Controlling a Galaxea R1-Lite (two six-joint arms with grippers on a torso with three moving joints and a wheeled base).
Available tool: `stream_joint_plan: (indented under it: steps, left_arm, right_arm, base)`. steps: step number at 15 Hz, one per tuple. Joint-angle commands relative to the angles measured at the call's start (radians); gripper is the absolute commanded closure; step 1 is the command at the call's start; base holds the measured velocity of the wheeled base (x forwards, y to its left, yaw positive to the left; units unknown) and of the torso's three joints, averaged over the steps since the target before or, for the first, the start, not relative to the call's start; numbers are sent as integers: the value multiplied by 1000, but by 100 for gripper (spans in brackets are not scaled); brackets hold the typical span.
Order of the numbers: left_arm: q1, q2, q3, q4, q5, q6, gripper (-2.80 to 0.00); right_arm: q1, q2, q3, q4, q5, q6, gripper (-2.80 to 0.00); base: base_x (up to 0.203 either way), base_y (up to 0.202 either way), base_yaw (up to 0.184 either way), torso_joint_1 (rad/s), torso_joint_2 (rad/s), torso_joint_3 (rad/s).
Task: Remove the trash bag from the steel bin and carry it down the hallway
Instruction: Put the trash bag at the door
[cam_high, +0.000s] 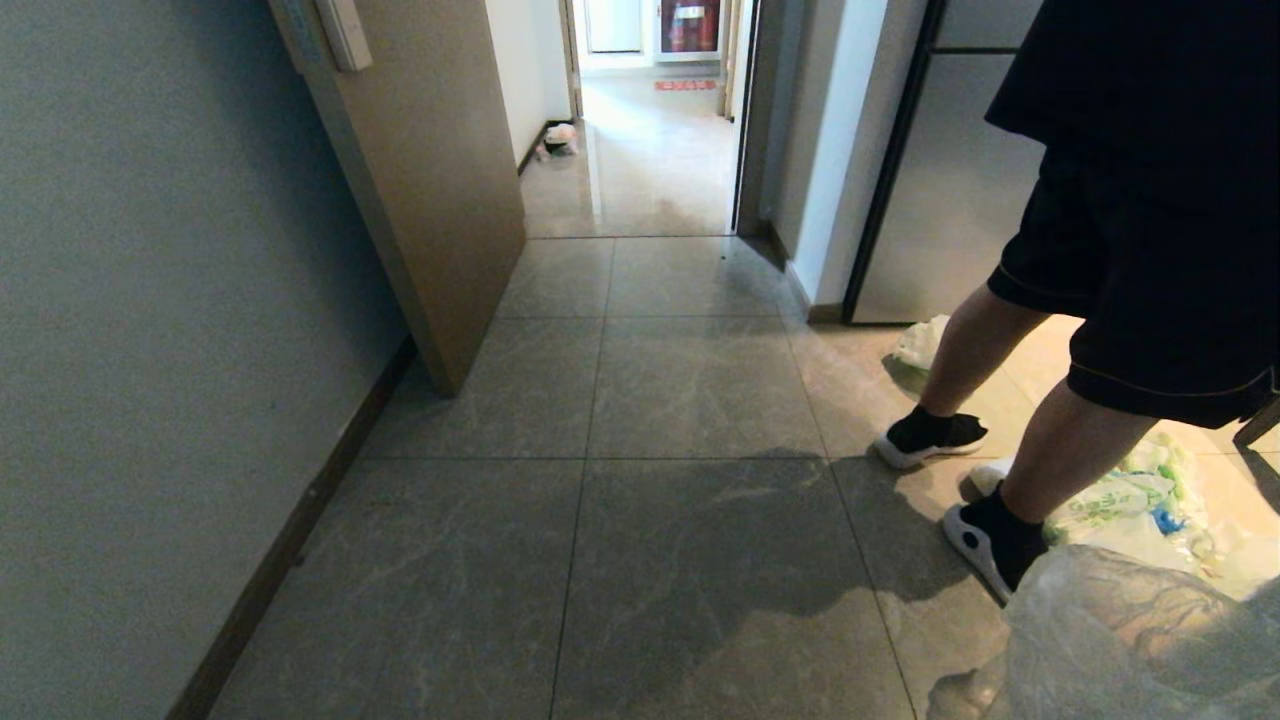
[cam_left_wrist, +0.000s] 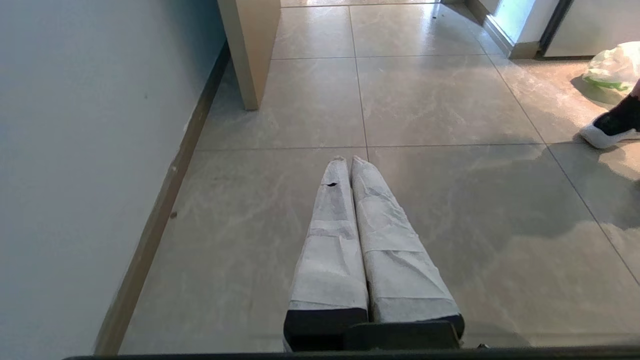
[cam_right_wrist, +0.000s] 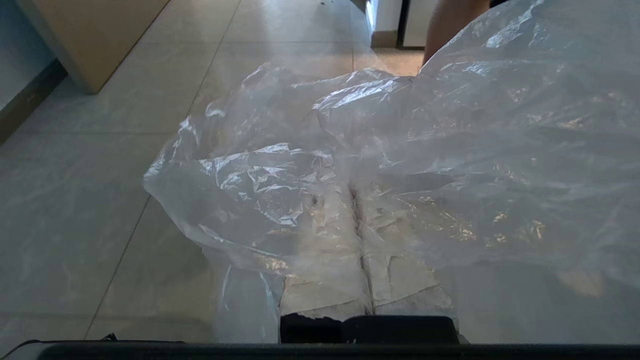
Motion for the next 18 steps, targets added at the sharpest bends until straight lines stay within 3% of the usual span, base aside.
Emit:
stream_joint_plan:
  steps: [1,18]
  left_arm:
    - [0,0,0,0,1,0,0]
    - [0,0,0,0,1,1,0]
  right_arm:
    - [0,0,2,0,0,0,0]
    - [0,2,2,0,0,0,0]
  base:
    - [188,0,4,3,2,2]
    - [192,0,0,4,3,2]
